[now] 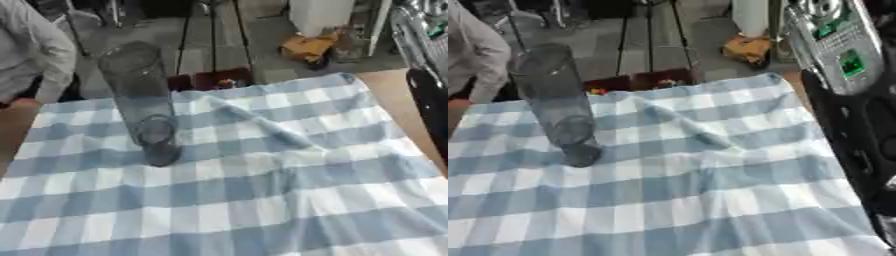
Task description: Arrange flowers into the vase.
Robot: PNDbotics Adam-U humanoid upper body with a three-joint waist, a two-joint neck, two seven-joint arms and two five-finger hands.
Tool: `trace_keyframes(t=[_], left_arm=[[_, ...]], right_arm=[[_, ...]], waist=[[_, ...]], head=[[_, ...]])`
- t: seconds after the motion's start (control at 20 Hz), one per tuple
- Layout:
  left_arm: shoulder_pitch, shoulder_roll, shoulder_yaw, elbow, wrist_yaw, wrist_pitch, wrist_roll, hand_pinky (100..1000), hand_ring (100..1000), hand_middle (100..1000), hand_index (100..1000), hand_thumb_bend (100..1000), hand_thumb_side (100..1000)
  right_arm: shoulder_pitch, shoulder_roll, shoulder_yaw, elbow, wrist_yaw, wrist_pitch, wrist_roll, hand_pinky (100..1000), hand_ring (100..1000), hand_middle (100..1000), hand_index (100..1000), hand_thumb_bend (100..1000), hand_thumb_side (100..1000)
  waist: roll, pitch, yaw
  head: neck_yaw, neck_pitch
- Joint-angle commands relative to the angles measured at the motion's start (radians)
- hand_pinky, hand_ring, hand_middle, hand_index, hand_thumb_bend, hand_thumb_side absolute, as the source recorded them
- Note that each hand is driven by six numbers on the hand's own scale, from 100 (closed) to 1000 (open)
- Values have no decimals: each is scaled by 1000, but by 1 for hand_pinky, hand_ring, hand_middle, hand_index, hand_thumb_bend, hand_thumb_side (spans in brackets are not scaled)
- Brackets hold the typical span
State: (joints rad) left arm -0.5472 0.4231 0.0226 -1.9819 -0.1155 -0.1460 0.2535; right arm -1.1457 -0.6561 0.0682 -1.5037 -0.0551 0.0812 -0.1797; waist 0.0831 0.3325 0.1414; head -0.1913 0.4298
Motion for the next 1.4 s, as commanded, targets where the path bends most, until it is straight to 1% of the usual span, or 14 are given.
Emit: trace_keyframes(t=[0.05,0.2,0.35,0.45,0.75,1.1,1.15,1.2,1.4], left_arm=[[-19,28,4,-18,2,-6,0,689,996,981,1000,100,1000],[-28,25,1,-18,4,-8,-3,688,996,981,1000,100,1000],[-38,20,-4,-18,6,-10,-8,687,996,981,1000,100,1000],[-46,17,-7,-18,8,-11,-11,687,996,981,1000,100,1000],[-52,12,-7,-18,12,-12,-13,687,996,980,1000,100,1000],[-60,5,-6,-18,15,-18,-13,689,996,980,1000,100,1000],[-61,5,-5,-18,15,-18,-12,689,996,980,1000,100,1000],[-61,5,-4,-18,15,-19,-12,689,996,980,1000,100,1000],[-60,3,-2,-18,14,-19,-9,688,996,980,1000,100,1000]], right_arm=[[-47,3,-1,7,-53,-23,-49,100,100,100,100,100,375],[-80,24,9,20,-81,-46,-76,100,100,100,100,100,374],[-110,44,16,34,-84,-65,-90,100,100,100,100,100,373],[-132,61,21,36,-77,-82,-96,100,100,100,100,100,375],[-169,107,40,49,-30,-125,-104,100,100,100,100,100,376],[-196,159,41,86,-30,-142,-127,100,100,100,100,100,363],[-200,164,41,91,-34,-142,-130,100,100,100,100,100,331],[-203,168,40,96,-40,-142,-132,100,100,100,100,100,360],[-213,183,38,117,-68,-136,-142,100,100,100,100,100,353]], waist=[[-7,-18,7],[-9,-12,15],[-10,-4,24],[-9,4,35],[-6,18,67],[-13,26,108],[-15,27,112],[-16,28,116],[-23,31,130]], head=[[2,-15],[0,-21],[-5,-28],[-16,-38],[-51,-53],[-94,-71],[-97,-74],[-98,-75],[-104,-75]])
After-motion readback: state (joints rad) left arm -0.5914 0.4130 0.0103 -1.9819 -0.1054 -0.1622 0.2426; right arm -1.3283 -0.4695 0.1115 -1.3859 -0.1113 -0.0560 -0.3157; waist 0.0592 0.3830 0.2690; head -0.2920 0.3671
